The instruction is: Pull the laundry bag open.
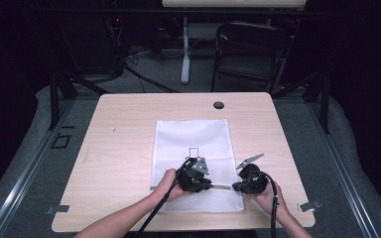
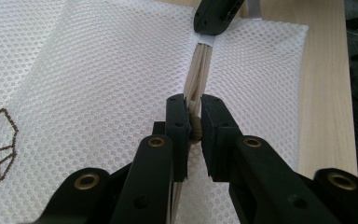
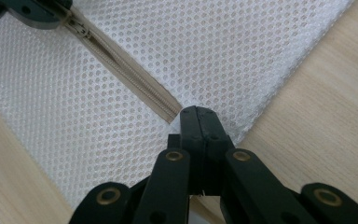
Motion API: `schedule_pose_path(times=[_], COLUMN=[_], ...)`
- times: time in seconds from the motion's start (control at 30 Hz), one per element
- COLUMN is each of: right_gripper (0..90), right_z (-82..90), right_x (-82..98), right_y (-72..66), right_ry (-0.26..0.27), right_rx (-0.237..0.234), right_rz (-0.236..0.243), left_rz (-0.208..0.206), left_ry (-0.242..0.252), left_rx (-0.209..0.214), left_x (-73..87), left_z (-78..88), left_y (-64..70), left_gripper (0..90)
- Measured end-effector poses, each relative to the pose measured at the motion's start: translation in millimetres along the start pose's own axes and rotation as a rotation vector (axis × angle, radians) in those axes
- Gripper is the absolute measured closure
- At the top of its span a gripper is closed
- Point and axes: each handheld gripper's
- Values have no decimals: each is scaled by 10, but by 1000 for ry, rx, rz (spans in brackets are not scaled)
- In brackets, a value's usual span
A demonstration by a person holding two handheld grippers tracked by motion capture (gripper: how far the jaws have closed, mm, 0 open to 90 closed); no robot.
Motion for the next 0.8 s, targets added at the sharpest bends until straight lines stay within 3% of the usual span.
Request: schedule_pose_path(times=[0.33,0.8], right_gripper=[900,900], right_z=[-2,-2], right_x=[-1,-6], right_y=[-4,-16], right_ry=[1,-1], right_rx=[1,4], right_rz=[0,-9], left_rz=[19,11], left_ry=[9,16], left_rx=[2,-4], left_x=[62,106], left_z=[70,137], left_y=[-9,-25], left_gripper=[821,821])
Point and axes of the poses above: each handheld gripper's, and its own axes: z roughly backward along the jaws, x roughly out of its underside, y roughly to its right, and after that the axes turned 10 degrees about z, right-handed
